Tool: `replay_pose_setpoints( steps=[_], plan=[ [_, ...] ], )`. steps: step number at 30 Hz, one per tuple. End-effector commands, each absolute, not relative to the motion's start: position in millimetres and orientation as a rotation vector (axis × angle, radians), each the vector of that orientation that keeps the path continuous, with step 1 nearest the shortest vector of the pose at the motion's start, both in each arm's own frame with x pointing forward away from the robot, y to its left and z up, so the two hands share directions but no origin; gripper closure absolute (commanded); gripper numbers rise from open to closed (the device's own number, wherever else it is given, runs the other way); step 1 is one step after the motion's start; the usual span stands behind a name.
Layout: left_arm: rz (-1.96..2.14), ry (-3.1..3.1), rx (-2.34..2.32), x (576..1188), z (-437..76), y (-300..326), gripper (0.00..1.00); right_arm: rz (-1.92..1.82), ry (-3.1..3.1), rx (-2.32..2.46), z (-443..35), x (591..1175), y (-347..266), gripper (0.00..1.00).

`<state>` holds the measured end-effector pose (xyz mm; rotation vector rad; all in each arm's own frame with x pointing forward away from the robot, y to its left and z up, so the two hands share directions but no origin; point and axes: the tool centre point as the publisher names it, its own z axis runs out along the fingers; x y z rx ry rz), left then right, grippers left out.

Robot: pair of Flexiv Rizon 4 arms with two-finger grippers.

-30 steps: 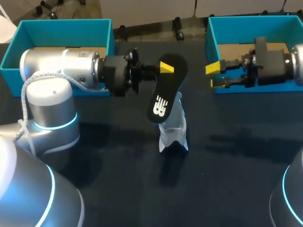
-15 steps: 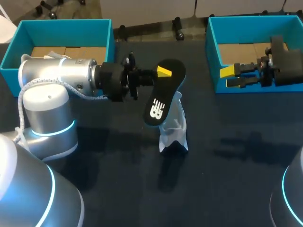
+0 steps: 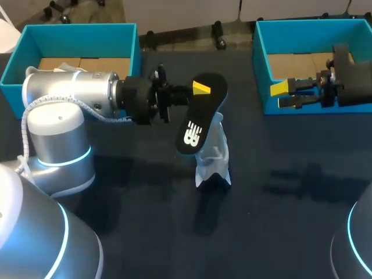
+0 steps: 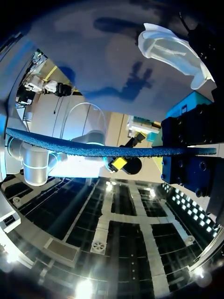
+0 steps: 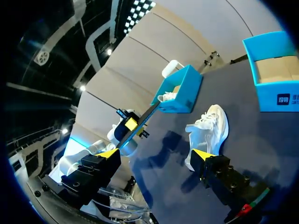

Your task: Take the shoe out of the shoebox, open the shoe tongue, remove and reinsert the insole, then place the shoe into the shoebox

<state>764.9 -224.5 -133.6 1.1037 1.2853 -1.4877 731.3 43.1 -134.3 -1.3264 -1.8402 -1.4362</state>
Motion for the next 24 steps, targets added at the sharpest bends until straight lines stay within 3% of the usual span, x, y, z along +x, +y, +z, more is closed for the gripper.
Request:
replay_pose_setpoints(
  steps=[1, 24],
  plan=[
    [-1.485, 1.285, 1.1, 764, -134, -226, 1.0, -1.434, -1.842, -1.329, -135, 731, 44, 0.0],
    [-1.689, 1.345, 0.952, 741, -125, -214, 1.0, -1.539, -2.31, -0.937, -115, 720, 37, 0.0]
  ],
)
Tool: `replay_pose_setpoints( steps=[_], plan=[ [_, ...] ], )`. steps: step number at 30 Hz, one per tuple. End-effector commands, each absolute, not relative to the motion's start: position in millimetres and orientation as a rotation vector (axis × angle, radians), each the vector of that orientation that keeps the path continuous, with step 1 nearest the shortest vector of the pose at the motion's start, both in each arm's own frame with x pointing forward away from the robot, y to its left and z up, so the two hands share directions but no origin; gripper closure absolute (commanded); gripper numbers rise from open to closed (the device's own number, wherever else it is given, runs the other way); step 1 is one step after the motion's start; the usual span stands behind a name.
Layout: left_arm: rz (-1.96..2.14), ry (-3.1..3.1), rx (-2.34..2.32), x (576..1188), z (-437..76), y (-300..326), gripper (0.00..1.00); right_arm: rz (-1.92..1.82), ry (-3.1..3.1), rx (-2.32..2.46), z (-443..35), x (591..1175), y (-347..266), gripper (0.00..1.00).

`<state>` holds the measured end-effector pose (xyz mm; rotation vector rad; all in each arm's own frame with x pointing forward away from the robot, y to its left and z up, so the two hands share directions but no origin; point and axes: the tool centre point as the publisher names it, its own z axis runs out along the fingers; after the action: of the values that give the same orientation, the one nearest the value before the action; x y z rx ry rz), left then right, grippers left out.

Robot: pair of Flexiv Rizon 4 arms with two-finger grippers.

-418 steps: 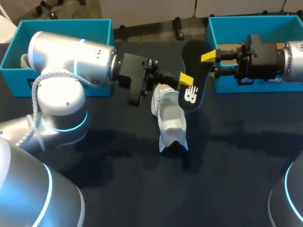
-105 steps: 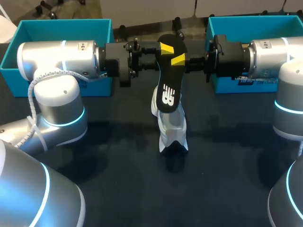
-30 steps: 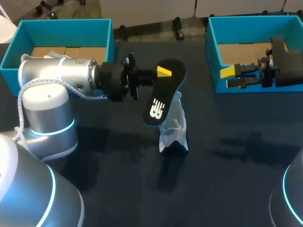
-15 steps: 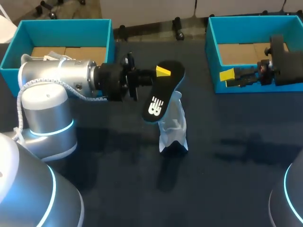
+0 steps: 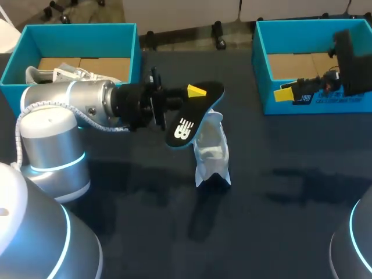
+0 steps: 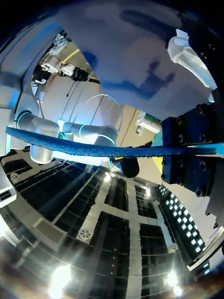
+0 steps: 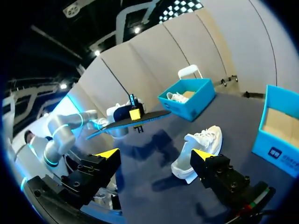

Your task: Take the shoe out of the shoebox, open the shoe tongue, remove and reinsert the insole, then place the shoe into the shoebox

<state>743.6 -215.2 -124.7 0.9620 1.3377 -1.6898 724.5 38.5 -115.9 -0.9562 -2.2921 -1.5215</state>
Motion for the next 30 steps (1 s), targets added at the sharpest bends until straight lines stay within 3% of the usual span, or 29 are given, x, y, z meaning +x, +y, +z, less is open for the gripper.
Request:
replay_pose_setpoints(
  steps=[1, 24, 30],
  plan=[
    [-1.694, 1.347, 0.948, 741, -125, -214, 1.0, -1.541, -2.314, -0.929, -115, 720, 37, 0.0],
    [-1.747, 1.437, 0.903, 736, -129, -191, 1.0, -1.453, -2.391, -0.937, -116, 721, 40, 0.0],
    [-1.753, 1.457, 0.907, 732, -134, -184, 1.0, -1.713, -2.626, -0.68, -133, 726, 33, 0.0]
  ],
)
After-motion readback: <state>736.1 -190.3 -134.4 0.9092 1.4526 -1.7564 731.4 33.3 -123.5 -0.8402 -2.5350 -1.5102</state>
